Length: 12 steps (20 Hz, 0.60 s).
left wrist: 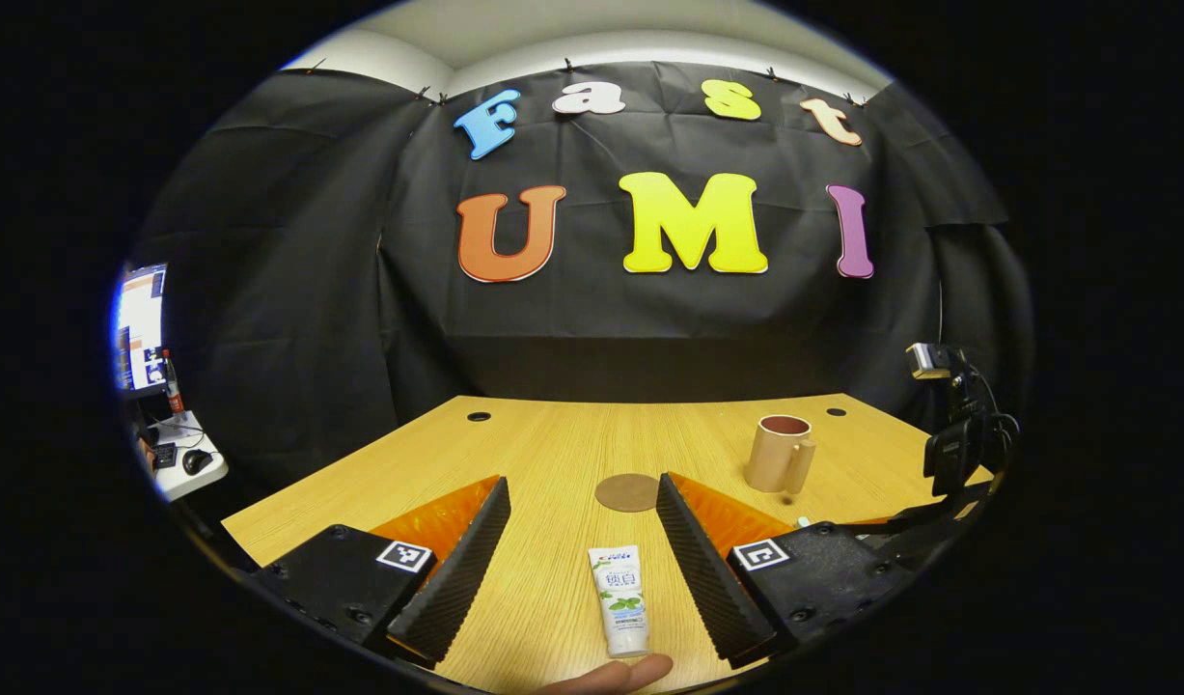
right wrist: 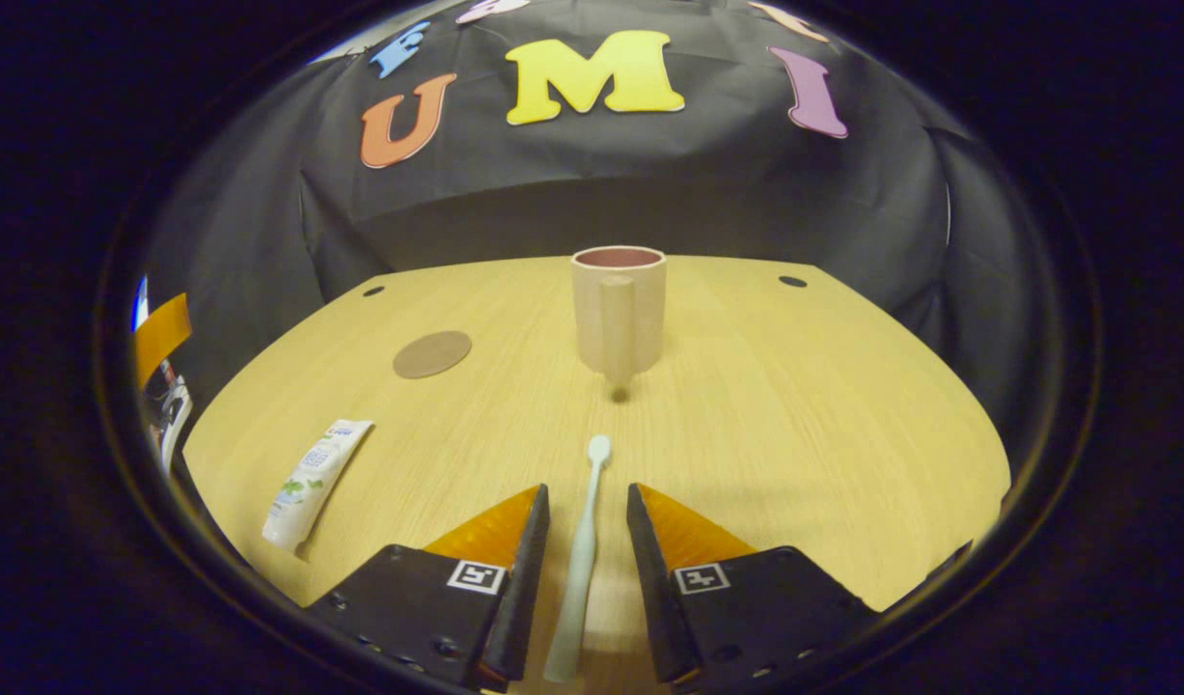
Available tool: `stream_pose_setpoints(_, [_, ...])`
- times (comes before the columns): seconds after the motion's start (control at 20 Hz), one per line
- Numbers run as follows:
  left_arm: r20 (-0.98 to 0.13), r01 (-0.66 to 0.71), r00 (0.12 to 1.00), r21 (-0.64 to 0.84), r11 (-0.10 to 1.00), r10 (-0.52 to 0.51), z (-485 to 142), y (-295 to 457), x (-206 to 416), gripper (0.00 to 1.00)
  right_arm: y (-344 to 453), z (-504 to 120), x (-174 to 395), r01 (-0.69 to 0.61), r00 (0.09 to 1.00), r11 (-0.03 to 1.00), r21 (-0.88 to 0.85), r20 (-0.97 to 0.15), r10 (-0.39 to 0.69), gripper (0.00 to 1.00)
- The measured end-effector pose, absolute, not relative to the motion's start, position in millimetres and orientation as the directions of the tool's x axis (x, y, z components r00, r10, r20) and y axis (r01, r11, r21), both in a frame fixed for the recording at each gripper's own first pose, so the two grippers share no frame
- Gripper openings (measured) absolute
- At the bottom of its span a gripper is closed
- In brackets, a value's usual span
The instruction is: Put the toothbrush and toothpaste on the desktop into the cup, then pick up the cup and place it on the coaster on the desktop.
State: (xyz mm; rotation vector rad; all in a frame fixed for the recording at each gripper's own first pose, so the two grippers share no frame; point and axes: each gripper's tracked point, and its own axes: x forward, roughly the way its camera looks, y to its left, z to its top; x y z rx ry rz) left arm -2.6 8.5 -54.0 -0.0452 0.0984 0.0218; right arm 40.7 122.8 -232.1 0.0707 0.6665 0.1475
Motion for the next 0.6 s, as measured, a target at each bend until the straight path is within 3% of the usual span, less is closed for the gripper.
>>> stream_pose_setpoints(0.1, [-0.110, -0.019, 0.994, -0.042, 0.999, 0.014, -60, 7, -3, 0.97, 120, -234, 47, -0.091, 0.782, 0.990, 0.105, -0.608, 0.137, 0.46])
stream_pose_setpoints(0.15, [-0.116, -0.017, 0.993, -0.038, 0.999, 0.012, -62, 6, -4, 0.98, 121, -234, 48, -0.090, 0.779, 0.989, 0.117, -0.611, 0.143, 0.30])
stream_pose_setpoints(0.3, [-0.150, -0.004, 0.989, -0.040, 0.999, -0.002, -74, 2, -3, 0.98, 119, -234, 49, -0.087, 0.776, 0.987, 0.135, -0.613, 0.152, 0.20])
stream_pose_setpoints(0.35, [-0.166, 0.000, 0.986, -0.043, 0.999, -0.007, -79, 0, -2, 0.98, 119, -235, 48, -0.091, 0.776, 0.986, 0.140, -0.610, 0.158, 0.08])
stream_pose_setpoints(0.6, [-0.240, 0.026, 0.970, -0.064, 0.998, -0.041, -99, -14, -4, 0.98, 118, -234, 48, -0.124, 0.787, 0.985, 0.116, -0.594, 0.169, 0.01])
